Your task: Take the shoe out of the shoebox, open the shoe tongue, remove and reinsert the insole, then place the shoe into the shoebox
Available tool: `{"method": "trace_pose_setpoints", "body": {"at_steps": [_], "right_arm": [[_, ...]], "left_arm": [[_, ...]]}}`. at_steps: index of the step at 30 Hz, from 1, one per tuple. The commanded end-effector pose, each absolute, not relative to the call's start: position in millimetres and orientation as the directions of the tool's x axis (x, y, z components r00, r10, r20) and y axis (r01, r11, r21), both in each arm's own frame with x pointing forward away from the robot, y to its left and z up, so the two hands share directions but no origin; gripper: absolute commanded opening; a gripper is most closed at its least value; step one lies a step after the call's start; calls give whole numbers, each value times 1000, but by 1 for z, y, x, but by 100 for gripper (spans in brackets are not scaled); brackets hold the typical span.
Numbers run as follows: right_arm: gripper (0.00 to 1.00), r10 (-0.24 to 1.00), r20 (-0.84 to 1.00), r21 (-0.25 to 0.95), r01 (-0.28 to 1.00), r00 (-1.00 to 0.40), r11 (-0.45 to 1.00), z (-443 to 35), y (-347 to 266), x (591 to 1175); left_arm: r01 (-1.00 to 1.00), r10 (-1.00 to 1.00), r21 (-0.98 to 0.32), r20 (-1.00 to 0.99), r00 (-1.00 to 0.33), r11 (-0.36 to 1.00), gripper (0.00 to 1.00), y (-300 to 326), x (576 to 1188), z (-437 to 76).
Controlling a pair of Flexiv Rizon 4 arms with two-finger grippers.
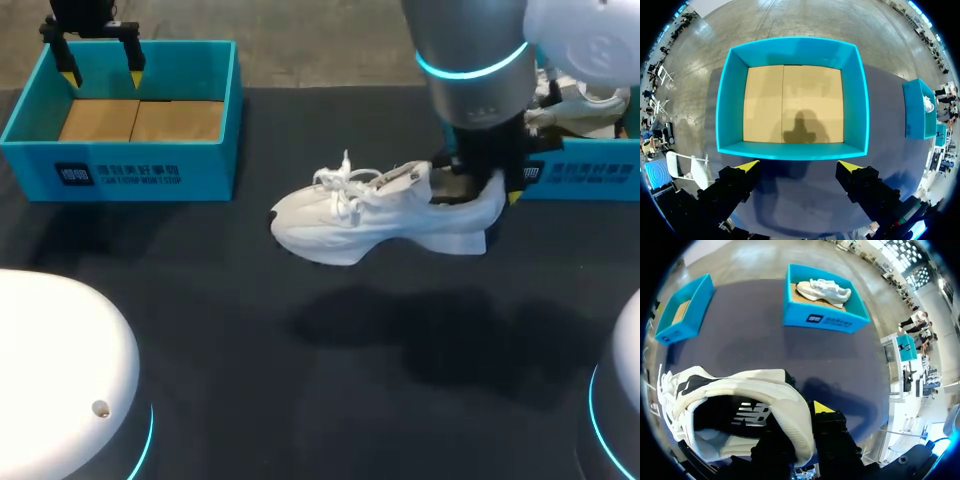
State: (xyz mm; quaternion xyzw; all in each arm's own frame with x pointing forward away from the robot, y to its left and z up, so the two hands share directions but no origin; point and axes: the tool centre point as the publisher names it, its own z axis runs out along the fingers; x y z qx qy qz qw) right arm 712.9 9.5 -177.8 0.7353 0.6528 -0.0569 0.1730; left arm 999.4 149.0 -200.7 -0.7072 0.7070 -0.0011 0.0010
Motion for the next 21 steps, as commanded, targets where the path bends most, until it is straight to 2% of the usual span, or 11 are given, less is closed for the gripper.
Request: {"method": "trace_pose_setpoints", "body": {"at_steps": [1,9,21], "right_arm": [[0,939,-317,165,983,135,-86,-207,28,721],[0,941,-317,166,984,117,-66,-254,44,726],[0,946,-314,87,994,86,-62,-329,61,732]], "left_arm": [[-1000,-1000,-2,0,0,0,100,149,999,-200],[-1000,-1000,-2,0,0,0,100,149,999,-200],[-1000,-1000,-2,0,0,0,100,149,999,-200]]}}
